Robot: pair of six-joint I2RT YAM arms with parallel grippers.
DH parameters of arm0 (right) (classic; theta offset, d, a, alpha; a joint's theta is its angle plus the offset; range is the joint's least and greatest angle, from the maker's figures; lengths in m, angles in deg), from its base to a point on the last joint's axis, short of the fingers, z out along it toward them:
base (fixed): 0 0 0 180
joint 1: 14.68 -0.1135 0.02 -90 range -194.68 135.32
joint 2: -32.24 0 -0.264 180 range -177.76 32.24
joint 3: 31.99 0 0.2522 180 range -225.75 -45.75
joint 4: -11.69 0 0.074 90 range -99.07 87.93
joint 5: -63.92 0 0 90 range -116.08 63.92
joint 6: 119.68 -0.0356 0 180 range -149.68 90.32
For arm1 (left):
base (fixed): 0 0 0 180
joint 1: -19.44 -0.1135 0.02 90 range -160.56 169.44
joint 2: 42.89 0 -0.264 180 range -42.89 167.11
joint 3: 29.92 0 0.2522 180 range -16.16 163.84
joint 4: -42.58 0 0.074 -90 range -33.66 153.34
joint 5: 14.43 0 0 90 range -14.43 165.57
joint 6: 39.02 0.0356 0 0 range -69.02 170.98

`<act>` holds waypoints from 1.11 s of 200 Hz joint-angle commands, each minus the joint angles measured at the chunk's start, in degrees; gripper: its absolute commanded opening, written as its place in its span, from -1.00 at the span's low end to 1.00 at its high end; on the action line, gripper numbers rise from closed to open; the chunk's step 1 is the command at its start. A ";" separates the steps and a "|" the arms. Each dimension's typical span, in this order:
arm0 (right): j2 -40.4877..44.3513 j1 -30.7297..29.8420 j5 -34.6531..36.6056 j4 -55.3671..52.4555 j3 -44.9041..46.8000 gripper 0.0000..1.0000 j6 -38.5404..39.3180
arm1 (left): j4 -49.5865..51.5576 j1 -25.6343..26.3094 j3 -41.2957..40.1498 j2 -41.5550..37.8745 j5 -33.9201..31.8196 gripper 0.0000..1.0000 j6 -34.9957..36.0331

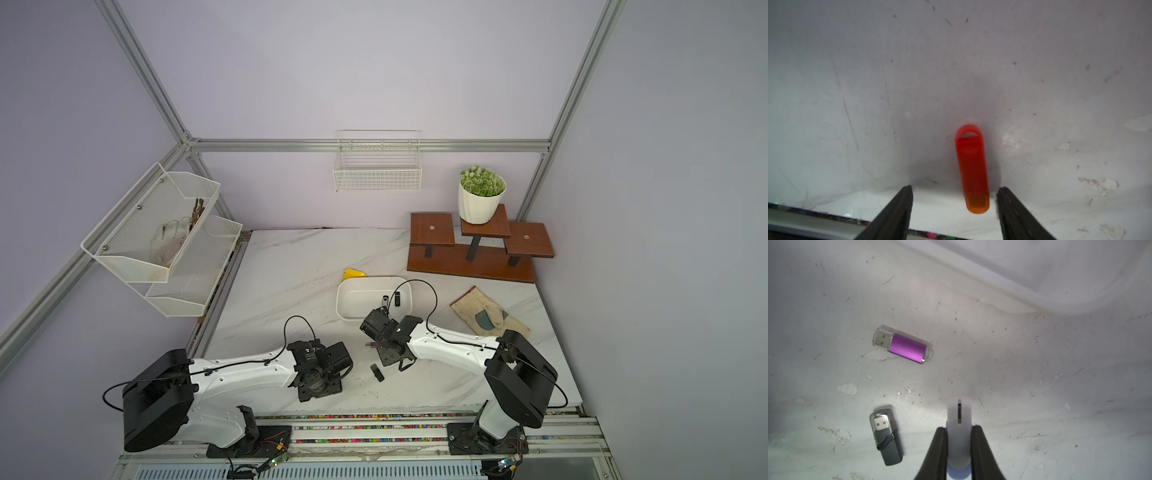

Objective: Put the usb flash drive into the storage box
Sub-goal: Pick up the USB flash from the center of the board.

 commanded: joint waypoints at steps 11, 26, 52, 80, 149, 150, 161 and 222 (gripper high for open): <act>1.17 1.57 0.59 -0.74 0.53 -1.00 1.73 | -3.54 0.38 -0.51 1.78 -1.70 0.27 -3.95; 3.11 2.00 0.31 -0.55 1.10 -1.00 2.10 | -3.91 0.28 -0.52 2.56 -2.07 0.21 -3.99; 3.82 2.72 -0.16 -0.41 1.94 -1.00 2.33 | -3.80 -0.25 -0.28 4.07 -1.69 0.10 -2.45; 4.28 3.20 -0.47 -0.35 2.52 -1.00 2.57 | -3.75 -1.58 -0.67 4.35 -1.67 0.05 -1.18; 4.34 3.64 -0.94 -0.32 2.30 -1.00 2.85 | -3.89 -5.16 -1.79 2.51 -1.74 -0.12 1.98; 4.35 3.64 -0.90 -0.35 2.30 -1.00 2.85 | -3.90 -5.21 -1.81 2.55 -1.72 -0.13 2.03; 4.13 3.64 -1.12 -0.38 2.20 -1.00 2.94 | -4.35 -5.34 -1.83 2.55 -1.28 -0.20 2.32; 4.10 3.68 -0.86 -1.03 1.53 -1.00 2.98 | -5.97 -5.82 -1.04 5.00 -0.24 -0.48 4.02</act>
